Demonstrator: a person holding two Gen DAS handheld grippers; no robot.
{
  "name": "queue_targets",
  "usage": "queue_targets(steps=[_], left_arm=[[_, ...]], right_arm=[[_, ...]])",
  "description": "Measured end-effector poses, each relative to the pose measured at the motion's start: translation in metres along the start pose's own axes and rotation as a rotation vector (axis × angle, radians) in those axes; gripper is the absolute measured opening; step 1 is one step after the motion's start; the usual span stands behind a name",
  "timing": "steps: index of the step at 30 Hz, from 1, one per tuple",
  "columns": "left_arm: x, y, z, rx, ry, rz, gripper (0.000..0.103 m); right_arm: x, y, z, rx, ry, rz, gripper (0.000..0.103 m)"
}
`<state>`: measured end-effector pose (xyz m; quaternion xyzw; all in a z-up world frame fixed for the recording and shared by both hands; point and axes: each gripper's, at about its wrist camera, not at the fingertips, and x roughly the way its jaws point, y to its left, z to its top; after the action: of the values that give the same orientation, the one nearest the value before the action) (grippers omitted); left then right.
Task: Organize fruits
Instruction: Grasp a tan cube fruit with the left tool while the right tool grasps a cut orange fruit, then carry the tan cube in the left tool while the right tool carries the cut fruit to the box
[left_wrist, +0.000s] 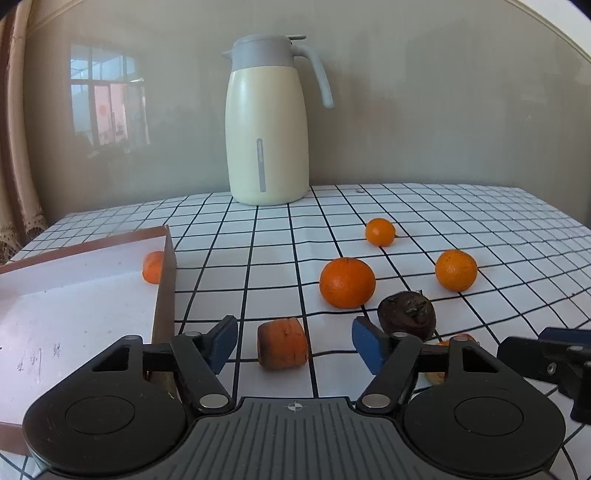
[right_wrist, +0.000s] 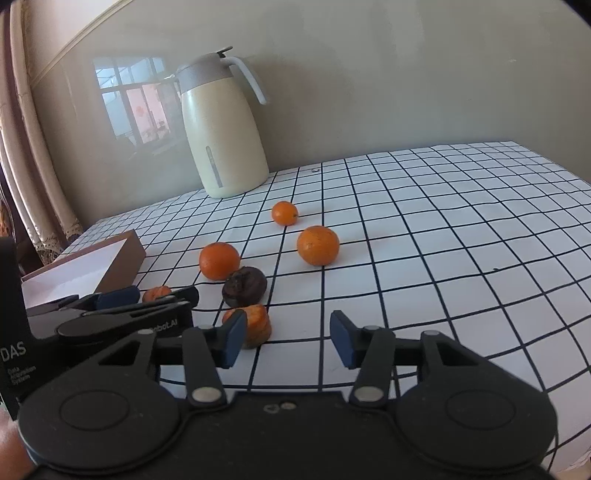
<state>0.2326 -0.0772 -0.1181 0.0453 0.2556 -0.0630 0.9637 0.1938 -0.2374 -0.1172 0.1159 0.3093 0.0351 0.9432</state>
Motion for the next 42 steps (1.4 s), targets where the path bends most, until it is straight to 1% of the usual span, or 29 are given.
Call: queue_targets(steps=[2, 4, 7, 10, 17, 18, 20, 21, 24, 29, 32, 34, 38, 42], left_arm=[[0.001, 0.001, 0.001, -0.002, -0.002, 0.015, 0.061], [0.002, 0.004, 0.002, -0.009, -0.003, 0.025, 0.053], [0.002, 0.008, 0.002, 0.010, -0.001, 0.037, 0.045], [0.003, 0.005, 0.001, 0.046, 0.012, 0.053, 0.045], [-0.001, 0.001, 0.002, 0.030, 0.032, 0.079, 0.045], [-0.001, -0.001, 0.001, 0.041, 0.032, 0.086, 0.045], [-0.003, -0.001, -0.001, 0.049, 0.019, 0.097, 0.038], [-0.005, -0.001, -0.001, 0.060, 0.005, 0.101, 0.029], [-0.005, -0.002, -0.001, 0.084, 0.007, 0.093, 0.029], [-0.005, 0.000, 0.002, 0.072, 0.011, 0.083, 0.029], [-0.005, -0.002, 0.000, 0.088, 0.014, 0.081, 0.029], [-0.003, -0.004, 0.000, 0.098, 0.016, 0.078, 0.029], [0.001, -0.004, 0.000, 0.088, 0.028, 0.069, 0.029], [0.000, -0.005, 0.000, 0.081, 0.035, 0.066, 0.029]], right_arm=[[0.003, 0.002, 0.000, -0.004, 0.004, 0.004, 0.040], [0.005, 0.004, 0.001, -0.004, 0.006, 0.008, 0.040], [0.007, 0.006, 0.001, -0.003, 0.005, 0.012, 0.040], [0.006, 0.007, 0.001, -0.004, 0.004, 0.016, 0.040], [0.007, 0.007, 0.001, -0.003, 0.004, 0.017, 0.040], [0.008, 0.007, 0.000, -0.003, 0.006, 0.017, 0.039], [0.010, 0.007, 0.000, -0.006, 0.014, 0.017, 0.037], [0.011, 0.008, 0.000, -0.006, 0.016, 0.018, 0.037], [0.016, 0.010, 0.002, -0.007, 0.027, 0.029, 0.036], [0.022, 0.018, 0.005, -0.023, 0.028, 0.037, 0.037], [0.027, 0.021, 0.007, -0.027, 0.041, 0.032, 0.039], [0.030, 0.022, 0.007, -0.027, 0.040, 0.029, 0.036], [0.033, 0.023, 0.008, -0.034, 0.051, 0.025, 0.032], [0.034, 0.023, 0.009, -0.025, 0.056, 0.026, 0.033]])
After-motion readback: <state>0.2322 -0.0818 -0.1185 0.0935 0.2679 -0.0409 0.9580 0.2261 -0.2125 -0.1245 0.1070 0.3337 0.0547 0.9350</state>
